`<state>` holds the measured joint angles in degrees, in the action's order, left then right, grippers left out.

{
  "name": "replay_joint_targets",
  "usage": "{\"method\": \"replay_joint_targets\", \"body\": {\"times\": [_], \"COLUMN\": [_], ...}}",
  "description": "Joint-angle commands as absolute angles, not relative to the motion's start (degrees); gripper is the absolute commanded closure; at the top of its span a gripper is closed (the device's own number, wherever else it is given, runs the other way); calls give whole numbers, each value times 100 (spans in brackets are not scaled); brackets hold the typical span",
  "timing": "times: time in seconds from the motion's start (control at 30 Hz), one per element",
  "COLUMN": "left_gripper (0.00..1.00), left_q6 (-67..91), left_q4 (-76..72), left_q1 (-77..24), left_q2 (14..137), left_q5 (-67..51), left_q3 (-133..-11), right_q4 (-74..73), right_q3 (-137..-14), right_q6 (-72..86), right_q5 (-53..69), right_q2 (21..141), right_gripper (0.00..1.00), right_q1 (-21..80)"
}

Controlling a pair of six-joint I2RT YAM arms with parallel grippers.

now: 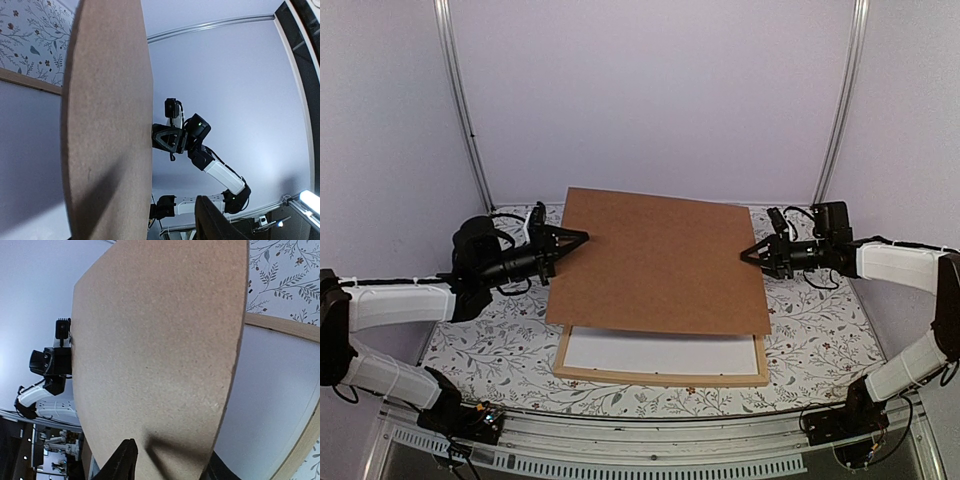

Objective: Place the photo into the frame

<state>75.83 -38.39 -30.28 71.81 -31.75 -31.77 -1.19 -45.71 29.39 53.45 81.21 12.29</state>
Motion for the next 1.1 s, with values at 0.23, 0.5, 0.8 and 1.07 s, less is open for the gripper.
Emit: {"method": "replay_joint_targets", "body": {"times": [0.23, 0.5, 0.8, 1.07], "left_gripper": [100, 76, 31, 8], "left_q6": [7579, 7060, 6172, 5308], "left_q4": [-4561, -4115, -2712, -1229], "left_q1": [-2854, -2756, -2510, -2367], "left_q2": [7218, 7386, 7221, 6981], "left_q5": [-3234, -3228, -3029, -2470], "left_q3": [-2769, -2649, -2876, -3322], "right_q4": [321, 285, 272, 295], "right_q3": [-4526, -4594, -4725, -4790], "right_q6": [3114, 3199, 3499, 3719], "right_q5": [6050, 6310, 6662, 6837], "right_q2": [8001, 7805, 7583, 7556], "right_gripper": [96, 100, 100, 100], "right_q1": [994, 779, 453, 363]}}
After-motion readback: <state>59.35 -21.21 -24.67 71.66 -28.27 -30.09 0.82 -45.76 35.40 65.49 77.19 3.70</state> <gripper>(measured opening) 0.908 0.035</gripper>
